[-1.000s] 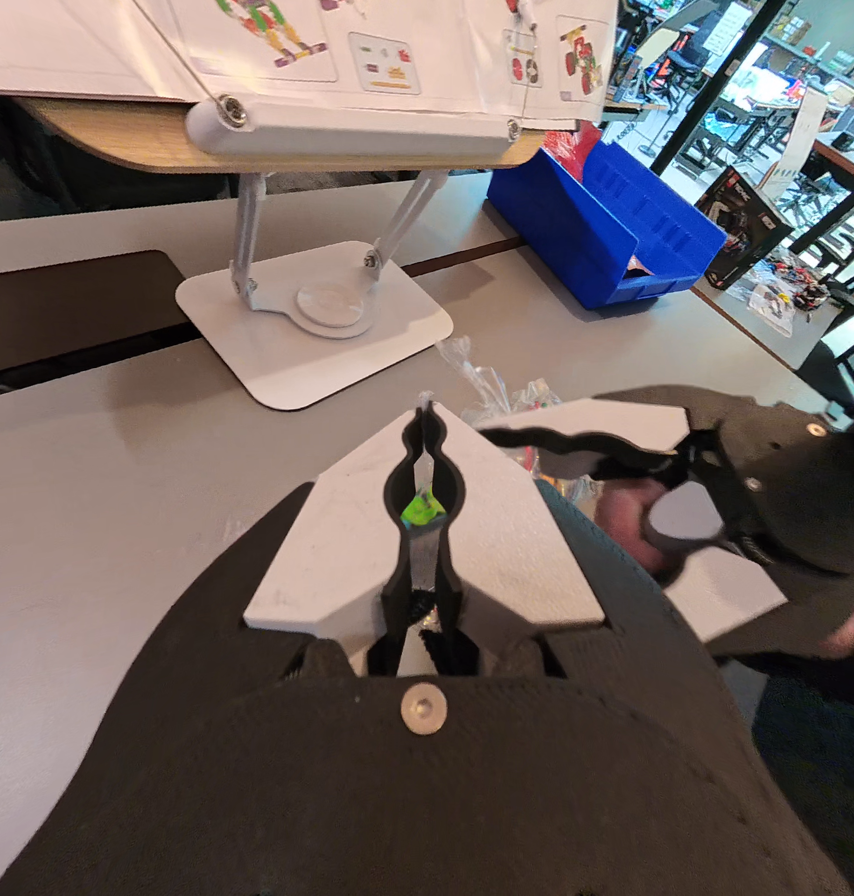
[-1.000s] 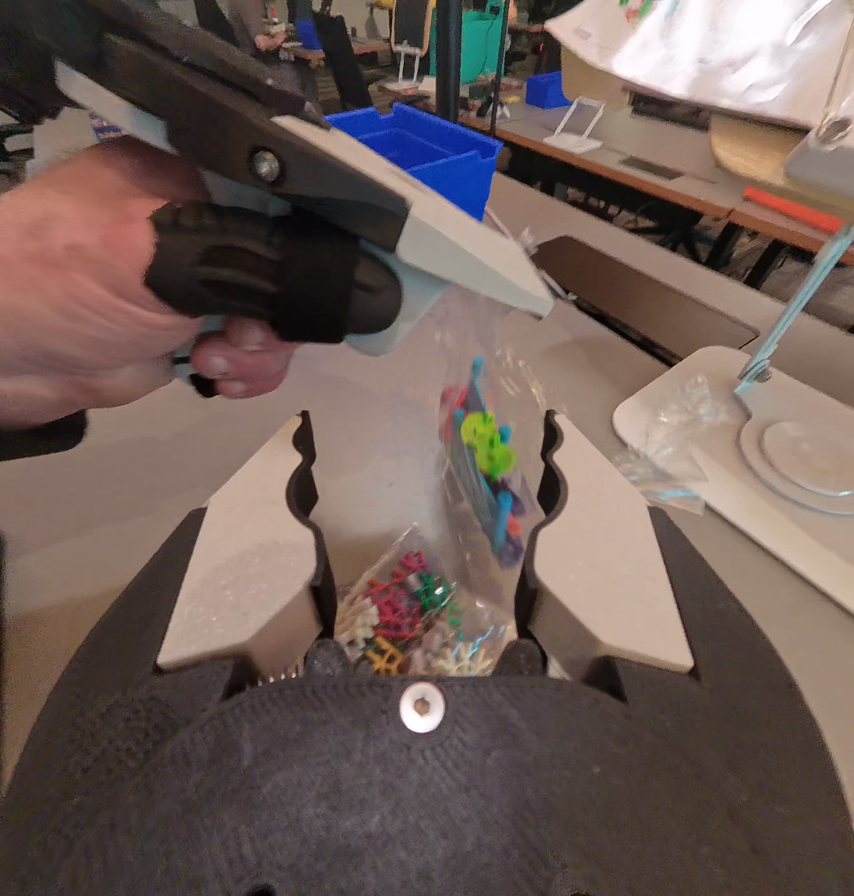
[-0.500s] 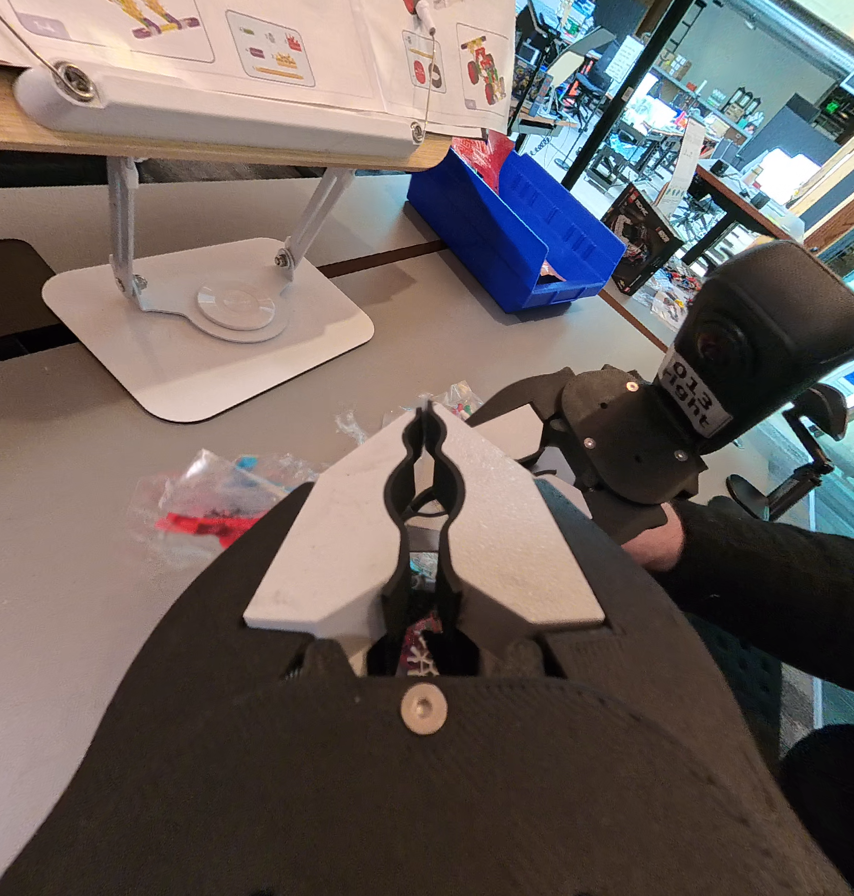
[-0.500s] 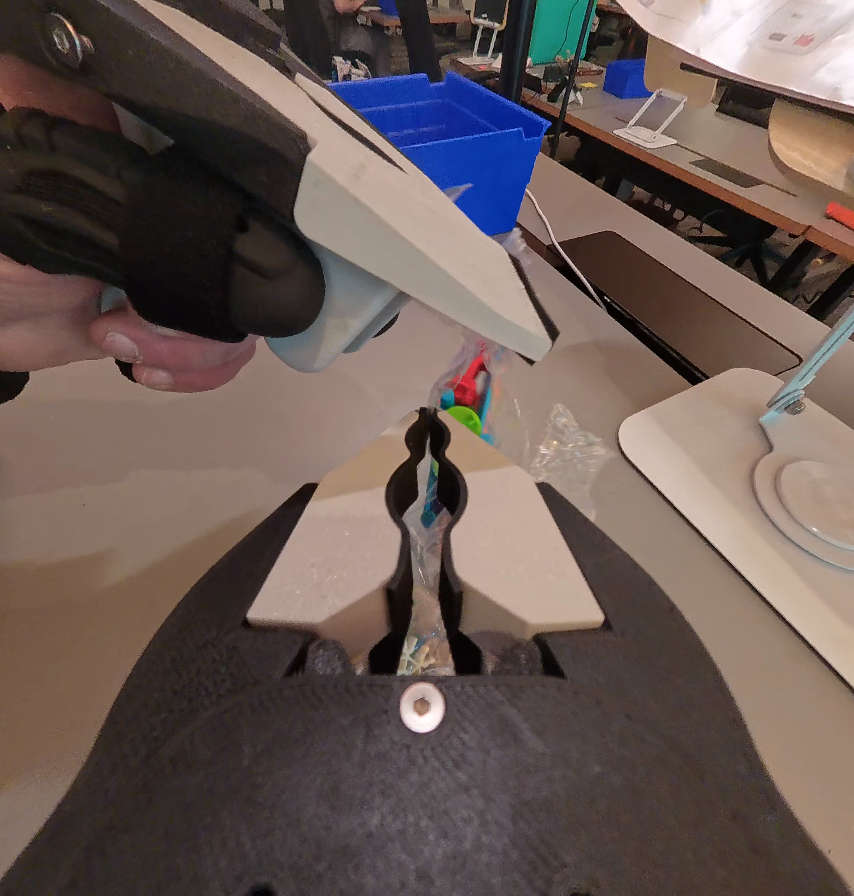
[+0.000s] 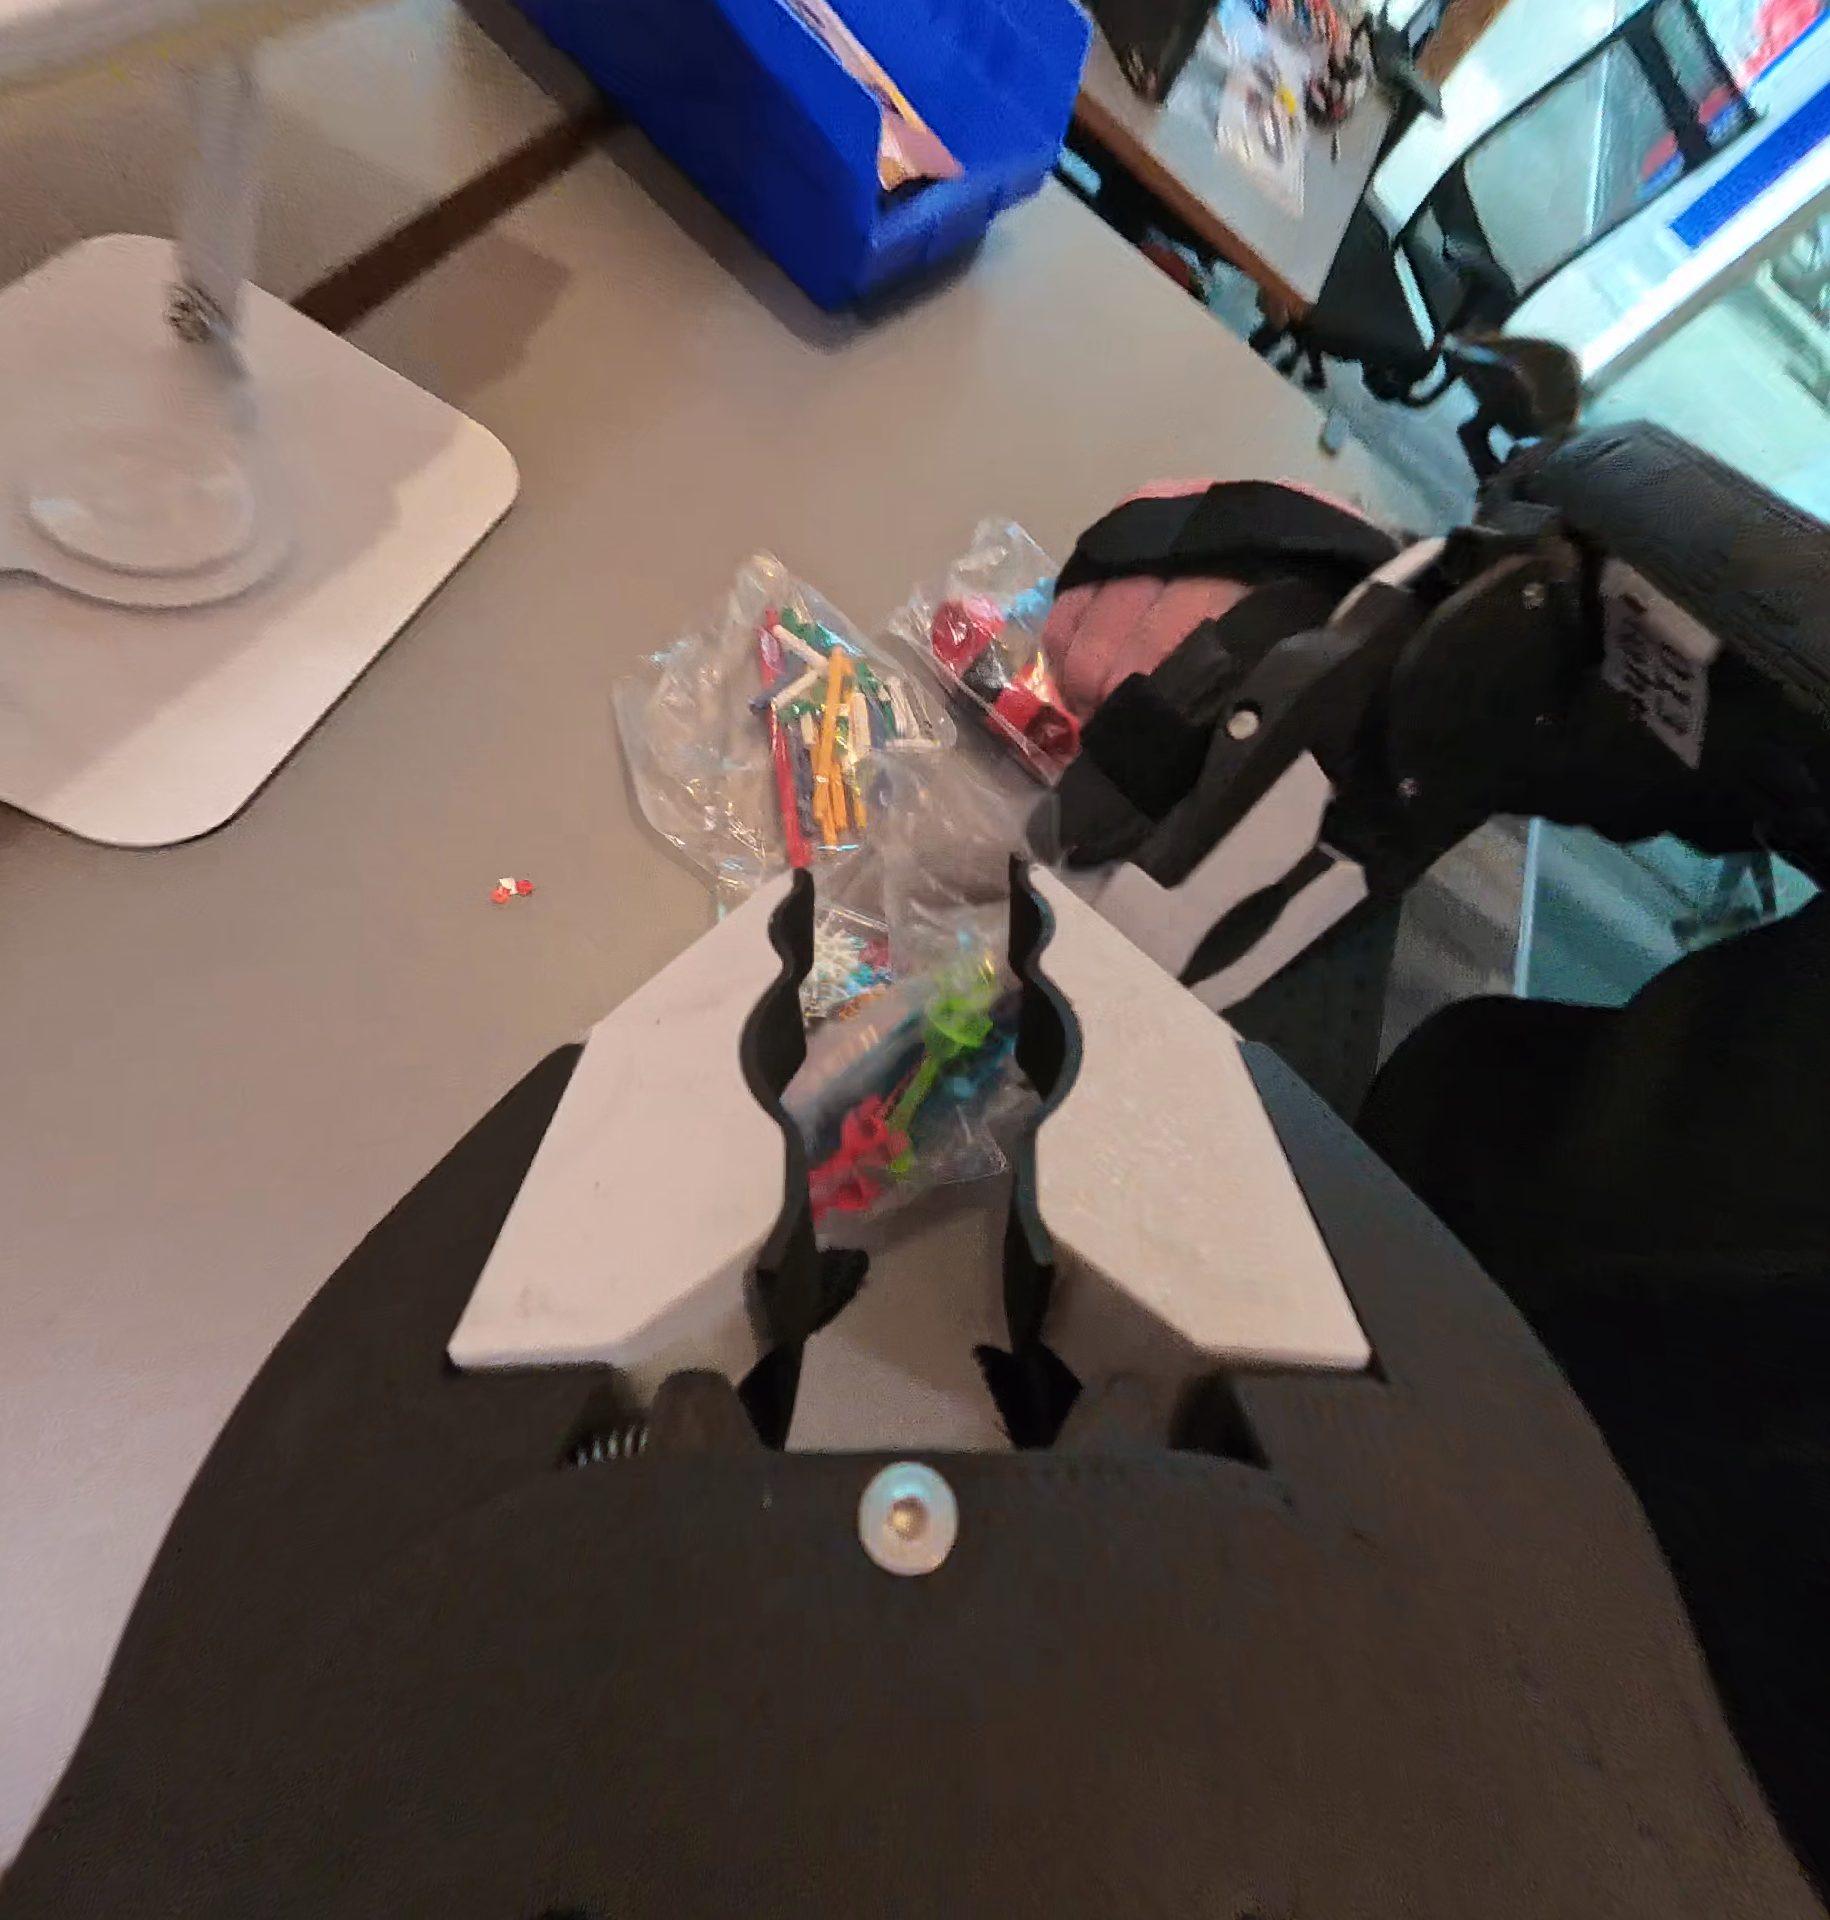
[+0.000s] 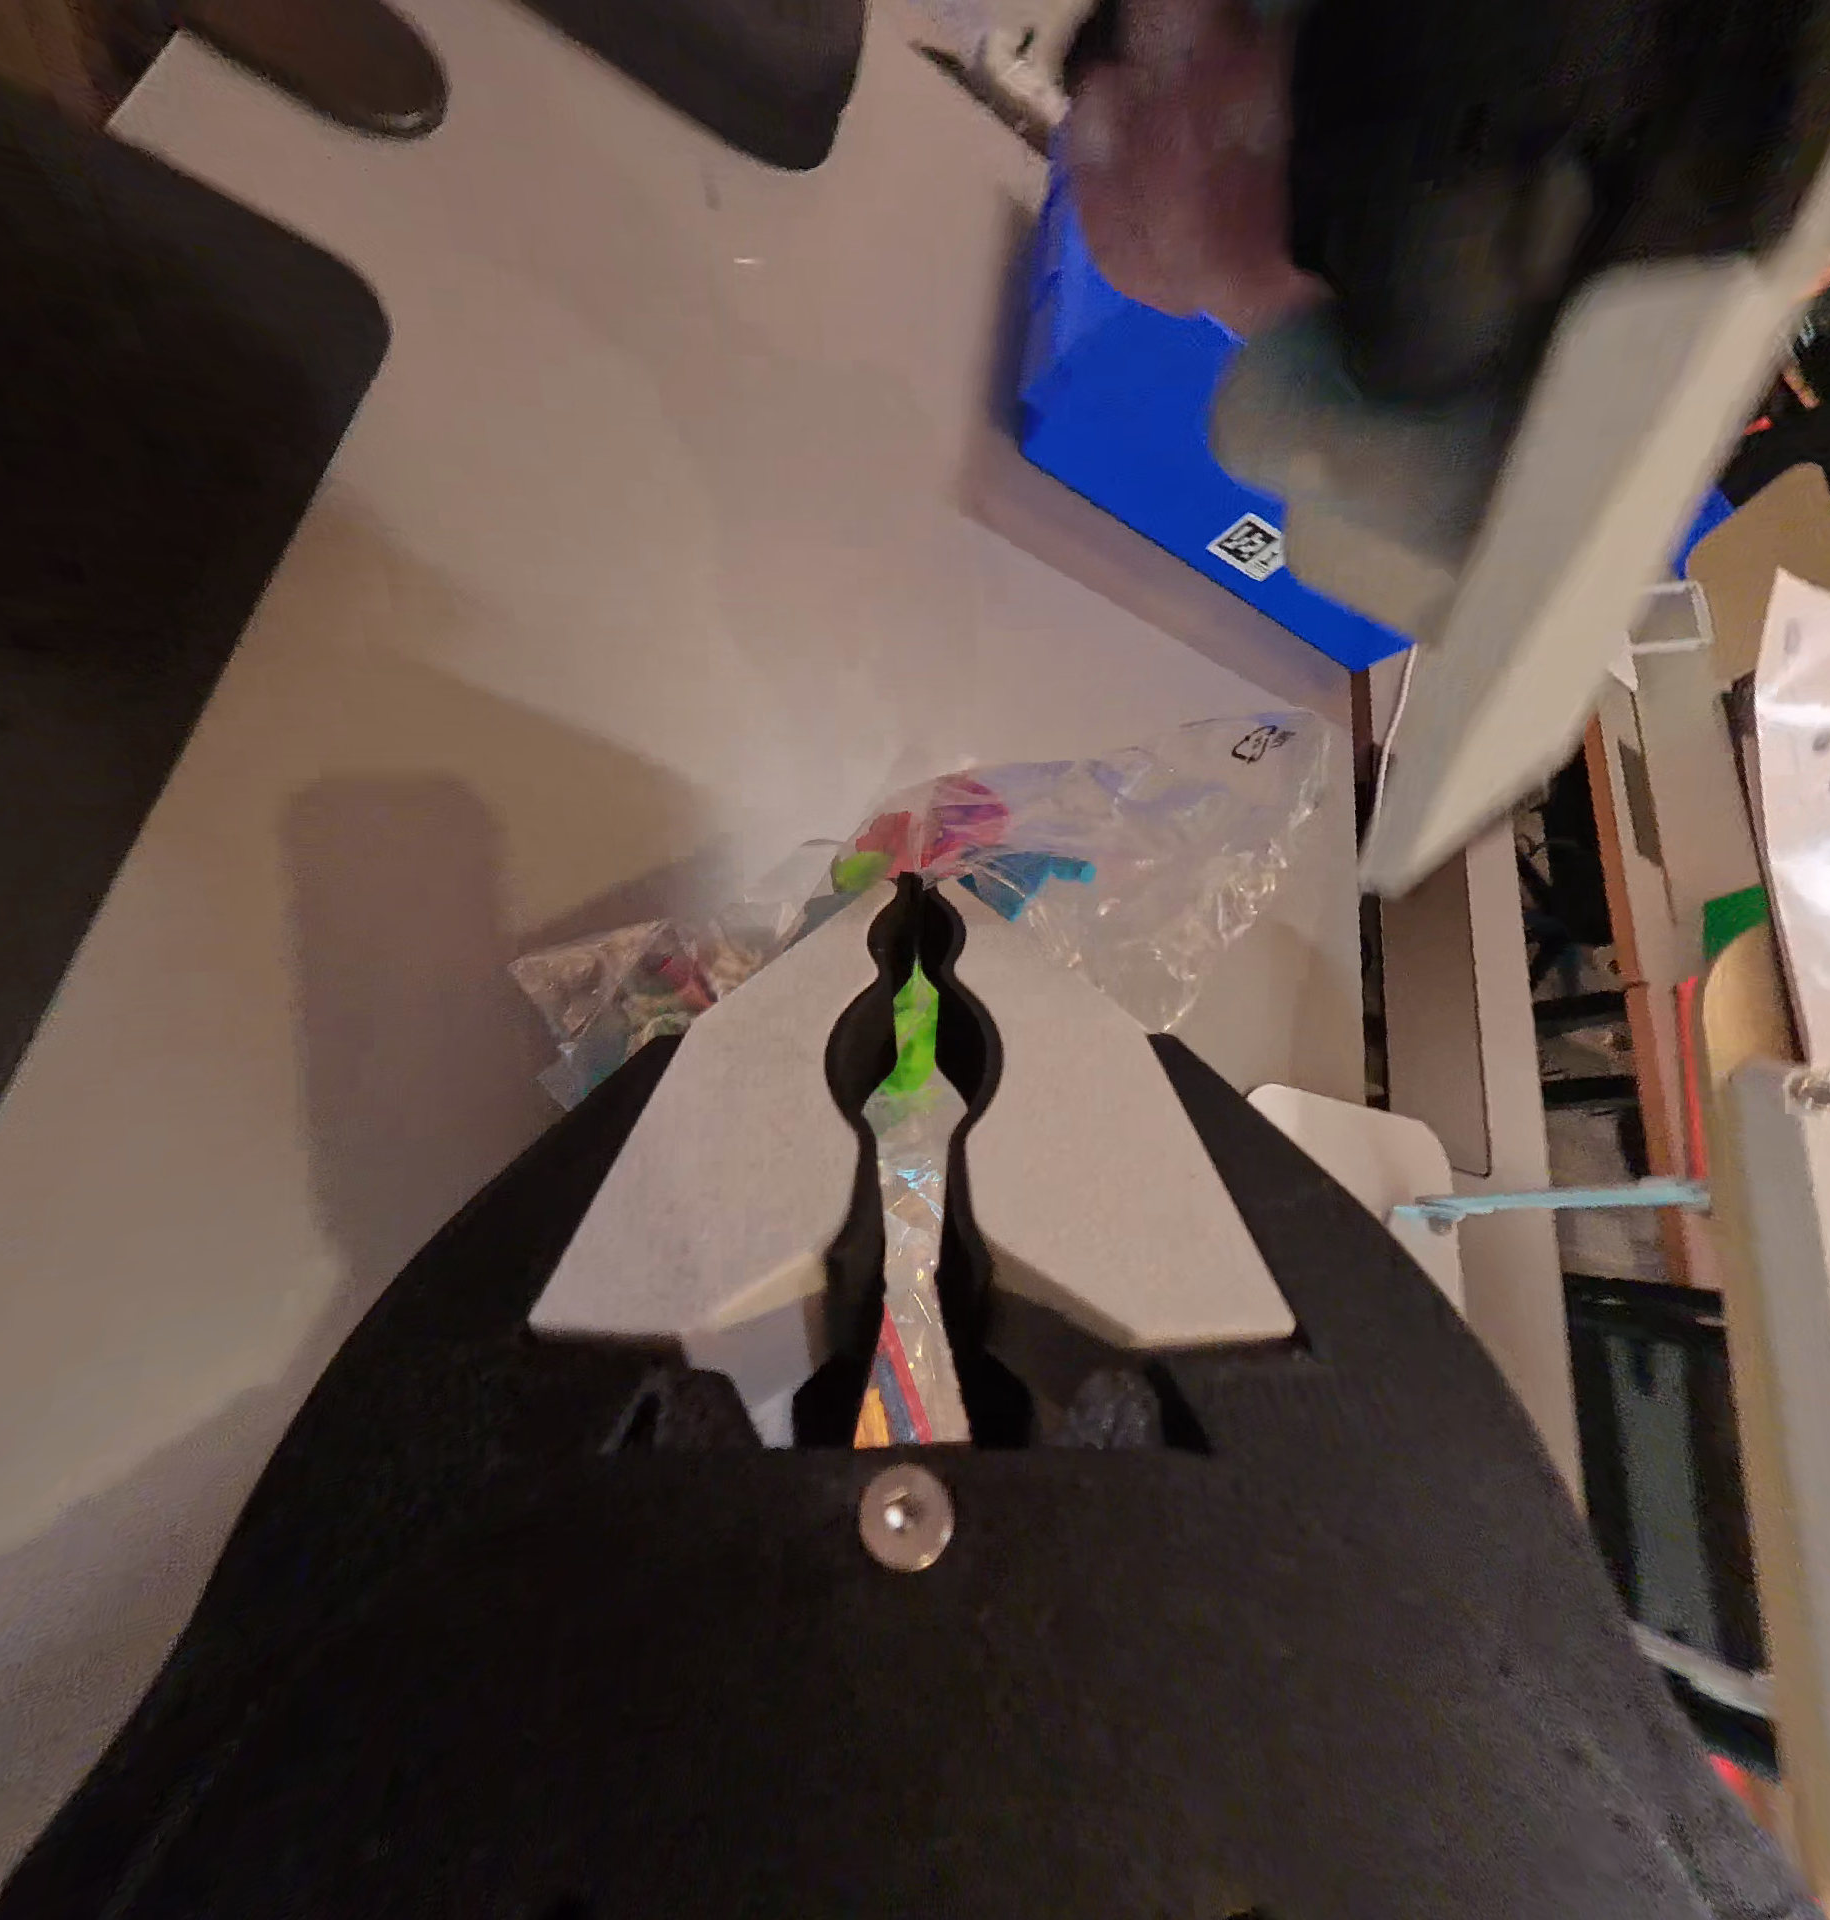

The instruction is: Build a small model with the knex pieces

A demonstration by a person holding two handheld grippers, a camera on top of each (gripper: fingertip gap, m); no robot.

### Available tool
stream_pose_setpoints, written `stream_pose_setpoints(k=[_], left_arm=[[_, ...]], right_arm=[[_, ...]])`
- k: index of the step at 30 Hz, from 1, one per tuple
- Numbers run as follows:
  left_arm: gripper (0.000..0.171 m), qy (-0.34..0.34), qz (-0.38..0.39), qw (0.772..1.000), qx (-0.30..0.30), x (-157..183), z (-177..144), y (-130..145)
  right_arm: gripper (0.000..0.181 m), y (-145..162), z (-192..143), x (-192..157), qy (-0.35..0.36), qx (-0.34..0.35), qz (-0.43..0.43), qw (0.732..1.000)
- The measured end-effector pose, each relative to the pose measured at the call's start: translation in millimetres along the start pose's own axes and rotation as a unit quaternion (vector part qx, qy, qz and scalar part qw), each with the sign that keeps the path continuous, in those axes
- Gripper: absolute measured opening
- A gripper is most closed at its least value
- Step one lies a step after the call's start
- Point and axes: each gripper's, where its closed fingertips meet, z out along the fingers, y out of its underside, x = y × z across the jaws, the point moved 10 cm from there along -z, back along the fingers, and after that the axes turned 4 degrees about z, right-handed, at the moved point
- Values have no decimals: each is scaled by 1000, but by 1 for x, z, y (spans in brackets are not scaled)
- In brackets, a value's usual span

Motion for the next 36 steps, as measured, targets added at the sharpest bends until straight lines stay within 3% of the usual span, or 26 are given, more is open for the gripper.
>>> stream_pose_setpoints(k=[4,7,9,12,15,18,20,25,30,36], left_arm=[[33,78,20,991,-110,1,26,-14],[37,125,26,966,-226,3,46,-4],[43,188,-4,944,-272,8,53,7],[44,217,-26,927,-304,7,66,24],[29,252,-32,910,-328,13,82,36],[0,270,-6,892,-363,24,89,47],[0,270,3,889,-369,28,89,51],[0,194,24,920,-340,21,75,49],[0,100,11,958,-269,5,44,43],[0,16,25,977,-209,5,15,45]], right_arm=[[0,-15,-1,-23,-28,-2,-53,998],[0,-17,-2,-35,-39,-2,-69,997],[0,-17,-5,-41,-42,-2,-71,997],[0,-17,-12,-48,-45,0,-74,996],[0,-18,-16,-52,-50,1,-75,996],[0,-19,-19,-54,-54,4,-70,996],[0,-19,-20,-54,-55,1,-66,996],[0,-22,-23,-50,-50,1,-55,997],[0,-23,-25,-43,-35,-7,-50,998],[0,-18,-25,-39,-25,-21,-36,999]])
